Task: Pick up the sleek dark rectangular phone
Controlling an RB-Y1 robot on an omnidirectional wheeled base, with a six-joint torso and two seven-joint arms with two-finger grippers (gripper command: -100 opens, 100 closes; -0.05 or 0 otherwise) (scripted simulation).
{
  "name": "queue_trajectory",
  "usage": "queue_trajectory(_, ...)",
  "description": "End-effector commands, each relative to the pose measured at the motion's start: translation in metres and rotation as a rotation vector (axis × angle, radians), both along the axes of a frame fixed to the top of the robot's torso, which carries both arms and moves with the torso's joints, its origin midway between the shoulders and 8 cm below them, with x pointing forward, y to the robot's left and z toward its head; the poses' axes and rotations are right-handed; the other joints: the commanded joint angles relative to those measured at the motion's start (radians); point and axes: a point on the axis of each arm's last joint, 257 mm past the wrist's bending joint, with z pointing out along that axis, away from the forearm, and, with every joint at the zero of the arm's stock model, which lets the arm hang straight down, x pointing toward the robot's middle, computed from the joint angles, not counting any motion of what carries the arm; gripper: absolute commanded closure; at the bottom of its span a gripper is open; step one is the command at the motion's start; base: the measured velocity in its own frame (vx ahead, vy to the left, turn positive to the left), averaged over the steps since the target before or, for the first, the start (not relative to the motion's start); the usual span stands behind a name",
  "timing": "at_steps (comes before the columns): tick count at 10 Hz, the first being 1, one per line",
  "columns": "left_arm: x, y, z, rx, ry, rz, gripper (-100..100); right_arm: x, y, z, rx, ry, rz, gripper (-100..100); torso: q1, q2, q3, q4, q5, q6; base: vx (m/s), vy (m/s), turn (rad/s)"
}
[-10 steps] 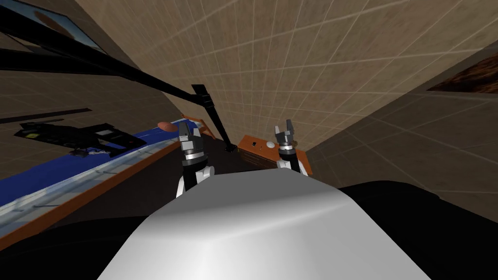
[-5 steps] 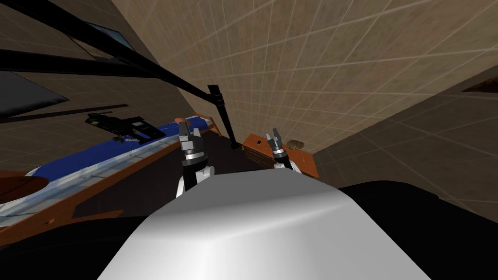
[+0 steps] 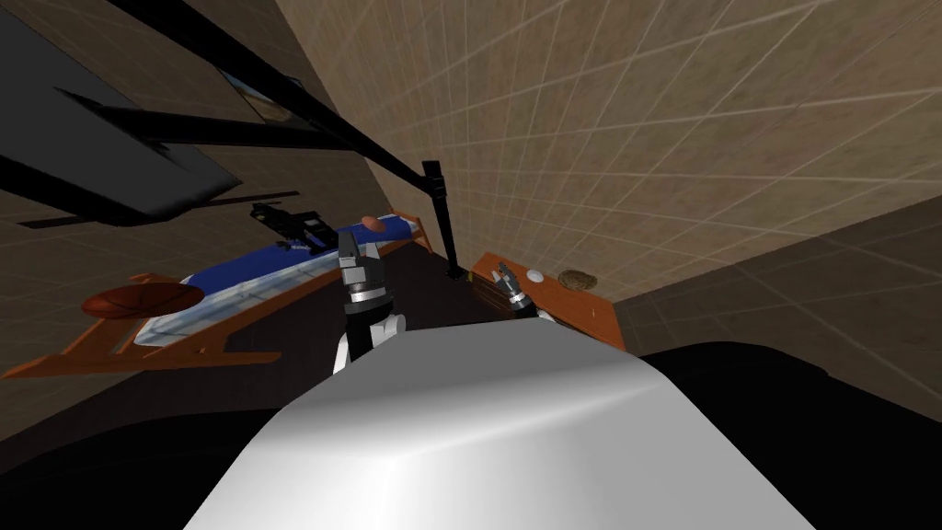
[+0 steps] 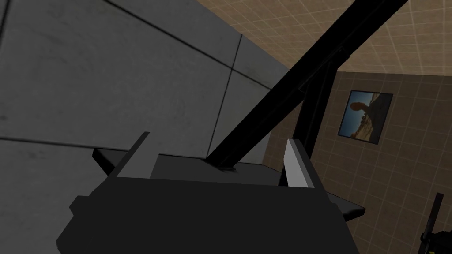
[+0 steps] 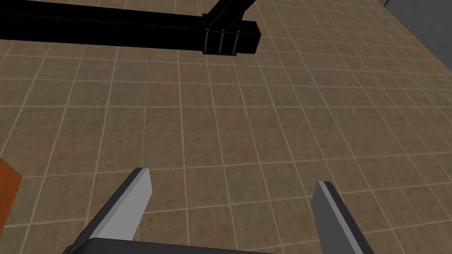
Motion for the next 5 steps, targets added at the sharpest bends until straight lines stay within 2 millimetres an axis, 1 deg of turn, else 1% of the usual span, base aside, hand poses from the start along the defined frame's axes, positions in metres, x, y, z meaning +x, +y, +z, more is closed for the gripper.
queue_trajectory(1,0.0,0.0,0.0,0.0,0.0,0.0,0,-0.002,-0.001,-0.024,-0.021,0.055,0.022,-100,0.0,0.0,0.0,0.0,0.0,0.0,-0.031,0.08,0.087)
queue_trajectory(2,0.0,0.0,0.0,0.0,0.0,0.0,0,-0.009,0.007,-0.046,-0.037,0.106,0.063,-100,-0.002,-0.001,0.0,0.0,0.0,0.001,-0.021,0.085,0.166)
queue_trajectory(3,0.0,0.0,0.0,0.0,0.0,0.0,0,-0.009,0.004,-0.057,-0.048,0.128,0.059,-100,-0.002,-0.001,-0.001,0.0,0.0,0.0,-0.012,0.076,0.098)
queue_trajectory(4,0.0,0.0,0.0,0.0,0.0,0.0,0,-0.018,0.008,-0.088,-0.069,0.197,0.092,-100,-0.003,-0.002,-0.001,0.0,0.0,0.001,-0.01,0.096,0.187)
queue_trajectory(5,0.0,0.0,0.0,0.0,0.0,0.0,0,-0.019,0.007,-0.092,-0.077,0.204,0.093,-100,-0.002,-0.002,-0.001,0.0,0.0,0.0,-0.002,0.066,0.103)
